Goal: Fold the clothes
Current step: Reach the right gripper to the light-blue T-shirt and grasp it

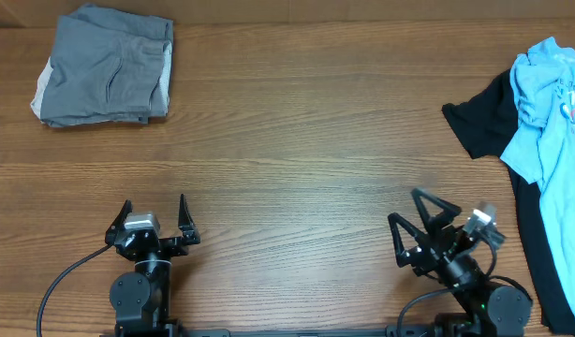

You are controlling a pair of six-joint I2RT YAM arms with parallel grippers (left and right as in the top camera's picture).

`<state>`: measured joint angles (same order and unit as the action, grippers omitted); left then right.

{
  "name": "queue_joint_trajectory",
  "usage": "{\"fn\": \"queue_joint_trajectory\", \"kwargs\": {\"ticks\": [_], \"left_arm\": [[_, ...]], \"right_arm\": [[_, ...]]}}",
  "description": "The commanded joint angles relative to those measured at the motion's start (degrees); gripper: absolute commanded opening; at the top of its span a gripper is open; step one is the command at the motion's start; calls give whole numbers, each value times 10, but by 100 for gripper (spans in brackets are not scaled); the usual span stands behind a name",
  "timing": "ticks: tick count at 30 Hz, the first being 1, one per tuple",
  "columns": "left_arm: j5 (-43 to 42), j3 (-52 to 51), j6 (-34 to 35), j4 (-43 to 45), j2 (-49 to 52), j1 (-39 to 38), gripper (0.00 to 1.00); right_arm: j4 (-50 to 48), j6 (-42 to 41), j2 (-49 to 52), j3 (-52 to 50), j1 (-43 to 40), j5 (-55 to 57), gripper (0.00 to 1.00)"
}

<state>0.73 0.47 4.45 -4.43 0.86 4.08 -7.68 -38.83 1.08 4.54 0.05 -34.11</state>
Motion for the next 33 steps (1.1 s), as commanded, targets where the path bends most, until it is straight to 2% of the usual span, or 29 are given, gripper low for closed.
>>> {"fn": "queue_joint_trajectory", "kwargs": {"ticks": [1, 4, 8, 13, 19, 24, 28, 33], "left_arm": [[7, -2, -4, 1, -6, -3, 100], [7, -2, -4, 1, -6, -3, 100], [7, -2, -4, 1, -6, -3, 100], [7, -2, -4, 1, -6, -3, 100], [7, -2, -4, 1, -6, -3, 100], [7, -2, -4, 1, -6, -3, 100], [7, -2, -4, 1, -6, -3, 100], [7, -2, -4, 1, -6, -3, 100]], "right_arm": [[37, 43, 34, 74, 2, 60, 100], [82, 86, 94, 129, 2, 90, 100], [132, 116, 217, 229, 2, 192, 100], [217, 158, 429, 411, -3, 312, 100], [422, 226, 720, 699, -91, 345, 100], [570, 228, 925, 907, -184, 356, 100], [590, 232, 995, 942, -229, 356, 100], [556, 334, 1053, 942, -266, 356, 100]]}}
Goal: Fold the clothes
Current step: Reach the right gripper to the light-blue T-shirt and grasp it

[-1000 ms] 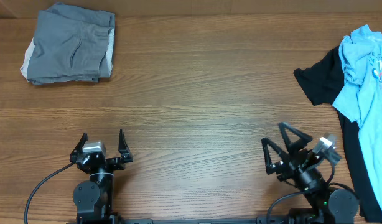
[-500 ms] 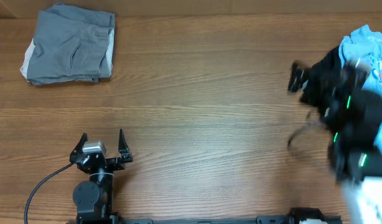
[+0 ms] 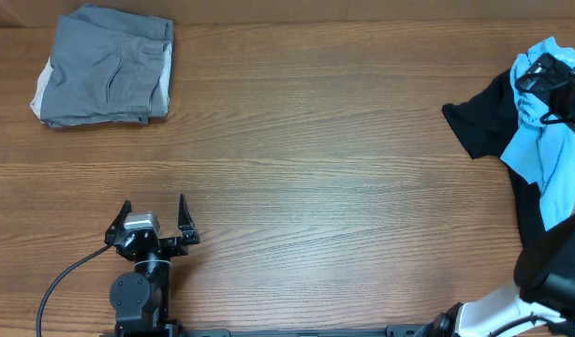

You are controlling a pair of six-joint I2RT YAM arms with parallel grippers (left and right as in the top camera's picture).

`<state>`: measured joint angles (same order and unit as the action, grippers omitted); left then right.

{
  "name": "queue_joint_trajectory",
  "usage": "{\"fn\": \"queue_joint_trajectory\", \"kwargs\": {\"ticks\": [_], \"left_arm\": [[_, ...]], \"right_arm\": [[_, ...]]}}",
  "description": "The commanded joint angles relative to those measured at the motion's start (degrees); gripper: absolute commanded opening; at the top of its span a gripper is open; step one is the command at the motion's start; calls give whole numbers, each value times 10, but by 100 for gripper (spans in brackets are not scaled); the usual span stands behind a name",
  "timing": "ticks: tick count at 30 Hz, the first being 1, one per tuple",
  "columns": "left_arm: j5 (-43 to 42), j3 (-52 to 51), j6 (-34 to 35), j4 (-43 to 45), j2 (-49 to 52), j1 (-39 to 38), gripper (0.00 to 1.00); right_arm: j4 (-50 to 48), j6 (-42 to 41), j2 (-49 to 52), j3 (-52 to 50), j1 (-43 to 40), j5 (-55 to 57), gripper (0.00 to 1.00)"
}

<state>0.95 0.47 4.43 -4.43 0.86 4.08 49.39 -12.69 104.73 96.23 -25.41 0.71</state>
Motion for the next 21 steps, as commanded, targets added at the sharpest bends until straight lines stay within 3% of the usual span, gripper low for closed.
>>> {"fn": "queue_joint_trajectory", "kwargs": {"ticks": [1, 7, 11, 18, 21], "left_arm": [[5, -2, -4, 1, -6, -3, 100], [5, -2, -4, 1, -6, -3, 100], [5, -2, -4, 1, -6, -3, 100], [5, -2, -4, 1, -6, -3, 100], [5, -2, -4, 1, -6, -3, 100]], "right_arm": [[-24, 98, 28, 25, -14, 18, 100], [-67, 193, 99, 25, -13, 139, 100], [-92, 247, 156, 25, -12, 143, 100], [-137, 248, 193, 25, -7, 141, 99], [-140, 280, 198, 25, -7, 90, 95]]}}
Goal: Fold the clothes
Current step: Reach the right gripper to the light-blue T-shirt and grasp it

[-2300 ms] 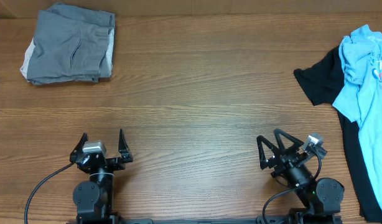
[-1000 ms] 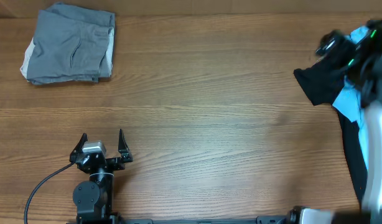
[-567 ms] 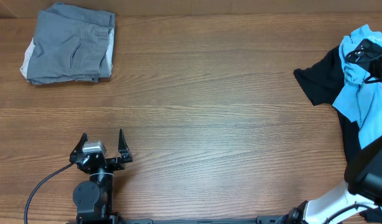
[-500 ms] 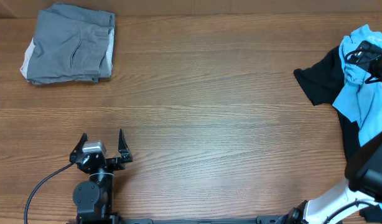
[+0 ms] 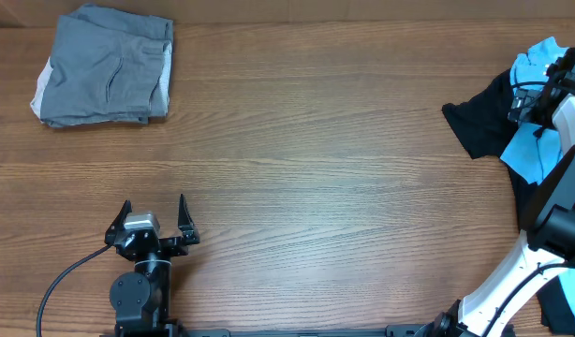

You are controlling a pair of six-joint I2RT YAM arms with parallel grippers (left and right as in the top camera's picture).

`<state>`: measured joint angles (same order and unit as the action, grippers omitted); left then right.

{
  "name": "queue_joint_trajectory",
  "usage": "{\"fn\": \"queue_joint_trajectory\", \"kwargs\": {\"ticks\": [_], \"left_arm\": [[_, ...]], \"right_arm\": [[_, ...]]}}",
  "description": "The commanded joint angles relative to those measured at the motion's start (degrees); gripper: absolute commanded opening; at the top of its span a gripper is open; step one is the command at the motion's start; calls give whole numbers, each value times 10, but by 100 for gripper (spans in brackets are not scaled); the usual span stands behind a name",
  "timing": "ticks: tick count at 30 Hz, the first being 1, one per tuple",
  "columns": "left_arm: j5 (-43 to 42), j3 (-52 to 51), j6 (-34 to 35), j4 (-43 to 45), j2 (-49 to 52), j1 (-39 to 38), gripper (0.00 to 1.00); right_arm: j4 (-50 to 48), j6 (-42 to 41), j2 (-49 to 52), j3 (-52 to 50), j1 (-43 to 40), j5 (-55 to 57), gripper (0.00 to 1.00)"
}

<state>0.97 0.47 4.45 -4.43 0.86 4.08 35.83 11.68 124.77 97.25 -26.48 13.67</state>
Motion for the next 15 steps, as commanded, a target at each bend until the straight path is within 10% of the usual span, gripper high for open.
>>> {"fn": "queue_joint_trajectory", "kwargs": {"ticks": [1, 5, 10, 15], "left_arm": [[5, -2, -4, 1, -6, -3, 100], [5, -2, -4, 1, -6, -3, 100], [5, -2, -4, 1, -6, -3, 100], [5, -2, -4, 1, -6, -3, 100]], "right_arm": [[-6, 36, -2, 14, 4, -42, 95], [-7, 36, 8, 14, 4, -42, 80], [0, 35, 33, 14, 4, -43, 90], [-7, 28, 32, 15, 4, -43, 62]]}}
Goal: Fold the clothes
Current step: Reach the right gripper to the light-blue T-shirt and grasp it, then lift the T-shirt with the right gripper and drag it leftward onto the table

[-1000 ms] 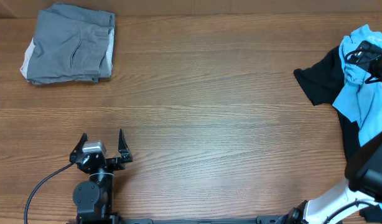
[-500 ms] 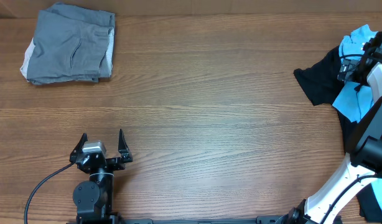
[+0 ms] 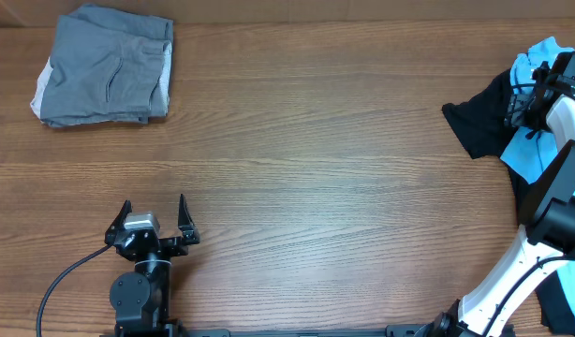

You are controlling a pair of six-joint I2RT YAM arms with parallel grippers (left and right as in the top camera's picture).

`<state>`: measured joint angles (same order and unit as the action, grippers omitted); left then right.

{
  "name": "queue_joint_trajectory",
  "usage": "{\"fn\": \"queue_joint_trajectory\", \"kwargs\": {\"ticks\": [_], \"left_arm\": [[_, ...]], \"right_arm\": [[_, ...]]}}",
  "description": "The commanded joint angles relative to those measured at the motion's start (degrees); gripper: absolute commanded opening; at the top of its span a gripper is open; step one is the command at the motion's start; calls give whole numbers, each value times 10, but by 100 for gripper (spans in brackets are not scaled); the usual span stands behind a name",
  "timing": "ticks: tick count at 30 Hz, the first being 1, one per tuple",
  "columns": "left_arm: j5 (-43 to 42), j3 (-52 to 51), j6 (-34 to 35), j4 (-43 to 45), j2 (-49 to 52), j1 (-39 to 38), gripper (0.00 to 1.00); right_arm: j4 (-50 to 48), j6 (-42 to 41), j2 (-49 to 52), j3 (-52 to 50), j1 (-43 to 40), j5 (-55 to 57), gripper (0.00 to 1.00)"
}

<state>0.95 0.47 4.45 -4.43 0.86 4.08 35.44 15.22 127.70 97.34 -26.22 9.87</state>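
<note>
A pile of unfolded clothes lies at the right edge: a light blue shirt (image 3: pixel 523 150) on top of a black garment (image 3: pixel 479 122). My right gripper (image 3: pixel 529 101) is down on the blue shirt near its upper part; the arm hides the fingers, so their state is unclear. My left gripper (image 3: pixel 155 217) rests open near the front left, far from any cloth. A folded grey garment (image 3: pixel 105 65) sits at the far left corner.
The white right arm (image 3: pixel 550 206) stretches along the right edge over part of the pile. A black cable (image 3: pixel 58 281) runs from the left arm's base. Bare wooden tabletop (image 3: pixel 306 159) spans the middle.
The right gripper has shifted slightly left and down on the blue shirt. The shirt's visible part has changed little. The left arm is unmoved.
The right gripper stood open at its base by the front right. Then it was out over the blue shirt at the far right. It then sat lower on the shirt, and now it presses into it. The left arm stayed still.
</note>
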Motion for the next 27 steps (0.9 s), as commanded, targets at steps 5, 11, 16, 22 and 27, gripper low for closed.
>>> {"fn": "queue_joint_trajectory", "kwargs": {"ticks": [5, 11, 16, 22, 27], "left_arm": [[5, -2, -4, 1, -6, -3, 100], [5, -2, -4, 1, -6, -3, 100], [5, -2, -4, 1, -6, -3, 100], [5, -2, -4, 1, -6, -3, 100], [5, -2, -4, 1, -6, -3, 100]], "right_arm": [[-9, -66, 2, 16, 1, -5, 44], [11, -99, 1, 42, 4, -5, 30], [15, -126, -10, 47, 5, -5, 20], [11, -169, -44, 47, 5, -6, 4], [23, -173, -82, 47, 10, -10, 4]]}}
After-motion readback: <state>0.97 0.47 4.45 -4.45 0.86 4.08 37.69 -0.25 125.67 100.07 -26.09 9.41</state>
